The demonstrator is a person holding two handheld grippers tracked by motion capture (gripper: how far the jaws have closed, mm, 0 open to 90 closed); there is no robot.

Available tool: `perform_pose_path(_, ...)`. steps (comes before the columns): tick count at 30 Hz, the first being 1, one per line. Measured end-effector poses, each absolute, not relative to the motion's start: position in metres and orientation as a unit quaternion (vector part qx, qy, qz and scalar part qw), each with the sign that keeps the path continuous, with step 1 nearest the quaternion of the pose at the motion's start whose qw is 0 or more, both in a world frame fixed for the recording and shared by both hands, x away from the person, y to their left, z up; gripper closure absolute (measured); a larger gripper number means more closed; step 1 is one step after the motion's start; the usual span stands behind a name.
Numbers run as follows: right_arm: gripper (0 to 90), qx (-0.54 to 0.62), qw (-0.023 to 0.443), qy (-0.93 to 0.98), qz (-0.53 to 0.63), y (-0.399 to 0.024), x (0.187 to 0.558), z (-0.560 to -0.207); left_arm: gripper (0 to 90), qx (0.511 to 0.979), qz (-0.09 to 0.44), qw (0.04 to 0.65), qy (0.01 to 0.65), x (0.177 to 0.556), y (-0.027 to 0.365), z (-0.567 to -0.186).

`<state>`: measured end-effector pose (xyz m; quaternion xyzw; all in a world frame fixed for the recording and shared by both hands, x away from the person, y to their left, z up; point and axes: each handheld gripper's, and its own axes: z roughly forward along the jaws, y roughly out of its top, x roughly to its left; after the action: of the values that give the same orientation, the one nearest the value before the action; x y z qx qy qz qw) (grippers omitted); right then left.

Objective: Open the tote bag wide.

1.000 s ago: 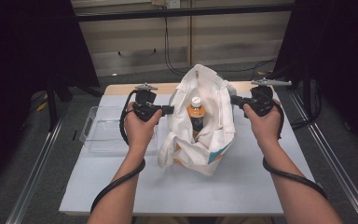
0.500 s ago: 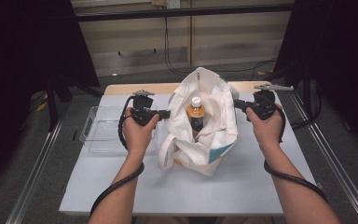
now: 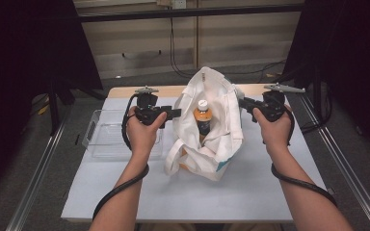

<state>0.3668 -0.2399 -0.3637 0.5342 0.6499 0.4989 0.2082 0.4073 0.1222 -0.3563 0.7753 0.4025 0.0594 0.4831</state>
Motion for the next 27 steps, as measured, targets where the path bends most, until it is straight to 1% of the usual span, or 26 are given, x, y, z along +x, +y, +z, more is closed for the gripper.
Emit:
perform_pose_path(1, 69.0, 0.536, 0.208, 0.647, 0.5, -0.24, 0.367, -0.363, 50.4, 0.771, 0.062, 0.488, 0.404, 0.409, 0.121, -0.353)
perform_pose_path(2, 69.0, 0.536, 0.208, 0.647, 0.5, -0.24, 0.367, -0.363, 48.4, 0.771, 0.062, 0.488, 0.404, 0.409, 0.121, -0.353)
perform_pose_path(5, 63.2, 0.537, 0.207, 0.645, 0.502, -0.241, 0.37, -0.361, 43.7, 0.77, 0.069, 0.489, 0.405, 0.415, 0.118, -0.347)
perform_pose_path(7, 62.4, 0.54, 0.203, 0.641, 0.506, -0.241, 0.371, -0.36, 43.6, 0.768, 0.069, 0.491, 0.405, 0.417, 0.118, -0.346)
perform_pose_path(8, 60.6, 0.539, 0.202, 0.641, 0.508, -0.241, 0.372, -0.36, 43.6, 0.769, 0.067, 0.493, 0.402, 0.419, 0.116, -0.345)
perform_pose_path(9, 57.0, 0.541, 0.195, 0.638, 0.512, -0.24, 0.375, -0.359, 47.2, 0.77, 0.064, 0.495, 0.397, 0.422, 0.113, -0.344)
perform_pose_path(12, 54.5, 0.539, 0.189, 0.638, 0.516, -0.237, 0.378, -0.359, 47.4, 0.769, 0.067, 0.498, 0.395, 0.428, 0.106, -0.341)
perform_pose_path(16, 55.8, 0.533, 0.184, 0.644, 0.517, -0.228, 0.383, -0.359, 47.8, 0.771, 0.073, 0.497, 0.392, 0.435, 0.1, -0.339)
perform_pose_path(19, 58.8, 0.532, 0.184, 0.648, 0.513, -0.221, 0.387, -0.361, 50.8, 0.765, 0.077, 0.501, 0.397, 0.443, 0.094, -0.341)
perform_pose_path(20, 60.8, 0.533, 0.185, 0.648, 0.511, -0.219, 0.388, -0.362, 52.4, 0.764, 0.085, 0.499, 0.4, 0.445, 0.093, -0.341)
perform_pose_path(21, 63.7, 0.531, 0.187, 0.65, 0.511, -0.217, 0.389, -0.363, 56.2, 0.767, 0.082, 0.496, 0.4, 0.446, 0.092, -0.342)
perform_pose_path(24, 68.5, 0.532, 0.18, 0.655, 0.506, -0.213, 0.391, -0.368, 61.3, 0.763, 0.076, 0.498, 0.405, 0.449, 0.091, -0.346)
perform_pose_path(25, 68.5, 0.532, 0.18, 0.655, 0.506, -0.213, 0.391, -0.368, 61.3, 0.763, 0.071, 0.496, 0.408, 0.45, 0.091, -0.348)
perform_pose_path(27, 71.8, 0.532, 0.18, 0.654, 0.507, -0.212, 0.392, -0.37, 66.3, 0.764, 0.073, 0.487, 0.416, 0.451, 0.093, -0.351)
